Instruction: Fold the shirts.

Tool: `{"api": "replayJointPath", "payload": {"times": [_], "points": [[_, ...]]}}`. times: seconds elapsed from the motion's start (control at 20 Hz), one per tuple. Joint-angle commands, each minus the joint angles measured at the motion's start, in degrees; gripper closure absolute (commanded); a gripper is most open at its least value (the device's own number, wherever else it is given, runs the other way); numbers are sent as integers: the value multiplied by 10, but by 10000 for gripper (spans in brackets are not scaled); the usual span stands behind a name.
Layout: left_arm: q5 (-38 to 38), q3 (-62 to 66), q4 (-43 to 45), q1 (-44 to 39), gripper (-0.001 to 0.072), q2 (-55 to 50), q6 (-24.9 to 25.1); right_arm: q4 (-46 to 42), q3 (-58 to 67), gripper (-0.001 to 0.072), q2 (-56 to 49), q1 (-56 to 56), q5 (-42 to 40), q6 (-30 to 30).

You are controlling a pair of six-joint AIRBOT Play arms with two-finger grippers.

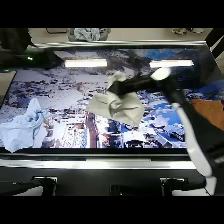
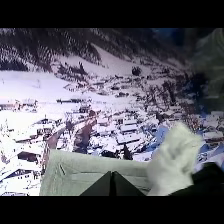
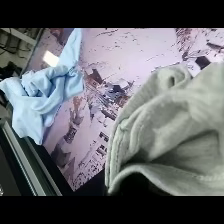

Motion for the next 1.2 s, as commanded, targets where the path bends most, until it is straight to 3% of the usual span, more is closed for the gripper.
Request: {"api": "replayJointPath", "payload": {"times": [0.0, 0.05, 0.2, 0.3, 0.4, 0.55, 0.65, 0.75, 0.9, 1.05, 1.1, 1.15], "points": [[-6, 0, 14, 18, 666, 62, 0, 111, 1, 363, -102, 67, -80, -26], [-7, 0, 14, 13, 666, 67, 0, 142, 0, -8, -117, 70, -86, -54], [-23, 0, 14, 5, 666, 68, 12, 141, 0, 3, -111, 42, -71, -78], [-28, -3, 15, 5, 666, 68, 20, 83, 0, 6, -80, -9, -28, -74], [-25, -9, 19, 7, 666, 67, 29, -42, 0, 6, -37, -80, 25, -36], [-25, -22, 40, 7, 665, 67, 30, -333, -1, 53, 9, -189, 168, 62], [-26, -37, 40, 6, 666, 67, 30, -415, -39, 81, 10, -229, 236, 80], [-25, -53, 40, 6, 665, 67, 30, -331, -123, 90, 9, -237, 183, 74], [-27, -70, 39, 5, 665, 68, 28, -140, -218, 92, -1, -224, 55, 28], [-25, -71, 40, 5, 665, 67, 28, -84, -231, 111, -34, -192, 28, 19], [-25, -71, 39, 5, 665, 67, 28, -71, -231, 189, -40, -180, 21, 17], [-25, -71, 40, 5, 665, 67, 28, -53, -231, 333, -42, -168, 10, 0]]}}
